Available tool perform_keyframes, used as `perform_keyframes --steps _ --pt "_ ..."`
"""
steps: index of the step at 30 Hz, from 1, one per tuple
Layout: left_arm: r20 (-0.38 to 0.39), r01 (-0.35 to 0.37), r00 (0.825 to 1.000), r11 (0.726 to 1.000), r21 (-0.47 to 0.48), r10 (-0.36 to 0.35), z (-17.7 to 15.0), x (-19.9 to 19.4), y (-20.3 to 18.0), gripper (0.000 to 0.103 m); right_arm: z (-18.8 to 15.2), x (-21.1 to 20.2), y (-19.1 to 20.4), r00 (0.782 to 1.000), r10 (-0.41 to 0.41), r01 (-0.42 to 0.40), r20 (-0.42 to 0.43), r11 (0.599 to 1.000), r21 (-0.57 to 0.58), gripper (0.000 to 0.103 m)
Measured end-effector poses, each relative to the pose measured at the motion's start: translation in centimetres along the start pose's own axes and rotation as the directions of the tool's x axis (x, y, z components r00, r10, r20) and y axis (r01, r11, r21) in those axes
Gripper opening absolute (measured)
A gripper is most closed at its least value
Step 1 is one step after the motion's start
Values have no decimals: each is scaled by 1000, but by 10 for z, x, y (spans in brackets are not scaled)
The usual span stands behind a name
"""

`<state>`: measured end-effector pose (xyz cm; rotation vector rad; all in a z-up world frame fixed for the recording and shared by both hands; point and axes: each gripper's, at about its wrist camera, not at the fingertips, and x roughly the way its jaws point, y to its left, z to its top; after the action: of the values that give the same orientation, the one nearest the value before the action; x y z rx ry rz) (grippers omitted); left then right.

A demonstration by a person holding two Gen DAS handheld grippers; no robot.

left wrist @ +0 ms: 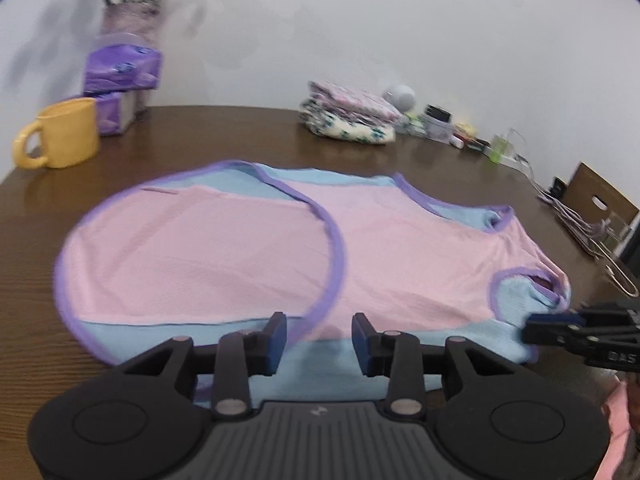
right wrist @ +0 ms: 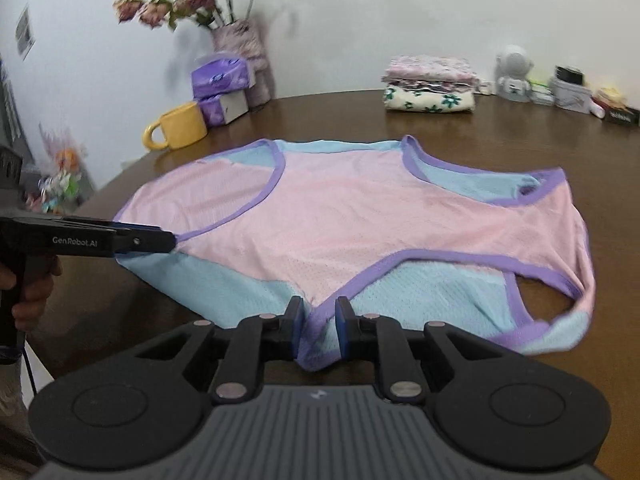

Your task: Fold clothes

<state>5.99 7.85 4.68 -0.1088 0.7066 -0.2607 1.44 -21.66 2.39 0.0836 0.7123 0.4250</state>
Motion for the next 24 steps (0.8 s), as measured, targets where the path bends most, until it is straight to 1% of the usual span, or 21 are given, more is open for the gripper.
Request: perform_keyframes --steps 4,7,10,14,16,17,19,21,24 --pt "-19 -28 999 999 18 29 1 -1 12 35 -4 -4 -9 1000 17 -17 5 991 134 18" --pt "-31 -20 999 999 49 22 -2 -1 15 34 -1 0 -16 1000 4 -10 27 978 211 18" --pt "-41 -12 999 997 70 15 -7 -1 15 33 6 10 -16 999 -28 22 20 973 231 18" --pt "-45 -10 999 996 92 14 -9 -2 13 32 11 26 -5 997 -75 77 -19 979 186 18" --pt "-48 -4 999 996 92 8 -9 -2 14 32 13 30 -1 994 -106 108 -23 978 176 18" --pt "-48 1 999 996 89 4 -9 -2 15 33 15 30 -1 993 -116 118 -21 976 181 19" --pt "-47 11 999 997 82 -7 -9 -3 18 33 19 30 -2 990 -138 139 -16 972 191 27" --pt "-46 22 999 997 76 -19 -9 -3 20 34 23 27 -7 986 -167 164 -4 965 207 30" --pt "-40 32 999 997 74 -29 -9 -4 22 34 27 24 -15 977 -212 205 4 950 236 30"
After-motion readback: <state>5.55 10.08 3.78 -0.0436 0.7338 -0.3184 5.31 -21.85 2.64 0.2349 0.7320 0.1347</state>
